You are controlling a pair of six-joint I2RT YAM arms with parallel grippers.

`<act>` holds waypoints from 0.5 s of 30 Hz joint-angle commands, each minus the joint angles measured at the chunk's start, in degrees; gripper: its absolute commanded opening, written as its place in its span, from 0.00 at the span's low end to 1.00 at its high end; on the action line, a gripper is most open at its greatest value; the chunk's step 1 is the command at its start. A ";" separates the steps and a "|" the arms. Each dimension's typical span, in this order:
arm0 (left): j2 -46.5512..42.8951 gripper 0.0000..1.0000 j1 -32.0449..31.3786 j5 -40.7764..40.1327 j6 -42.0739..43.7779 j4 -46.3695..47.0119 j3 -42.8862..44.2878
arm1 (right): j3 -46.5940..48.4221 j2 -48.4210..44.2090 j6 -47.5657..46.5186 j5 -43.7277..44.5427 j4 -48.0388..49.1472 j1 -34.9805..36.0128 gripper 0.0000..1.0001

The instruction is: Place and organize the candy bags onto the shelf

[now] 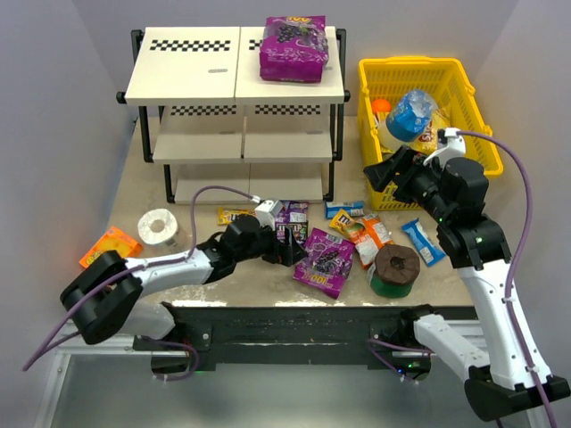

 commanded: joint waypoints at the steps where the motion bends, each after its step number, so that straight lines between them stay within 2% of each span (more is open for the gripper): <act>1: 5.49 0.96 -1.62 -1.85 2.70 9.79 5.19 | -3.08 -1.59 0.51 -2.76 -0.22 0.01 0.92; 12: 16.48 0.91 -2.06 -3.43 4.02 10.85 9.59 | -5.02 -3.78 -2.21 -3.12 -3.83 0.01 0.92; 15: 19.21 0.85 -2.06 -1.68 3.85 10.58 10.83 | -5.73 -3.79 -2.21 -3.12 -3.92 0.01 0.92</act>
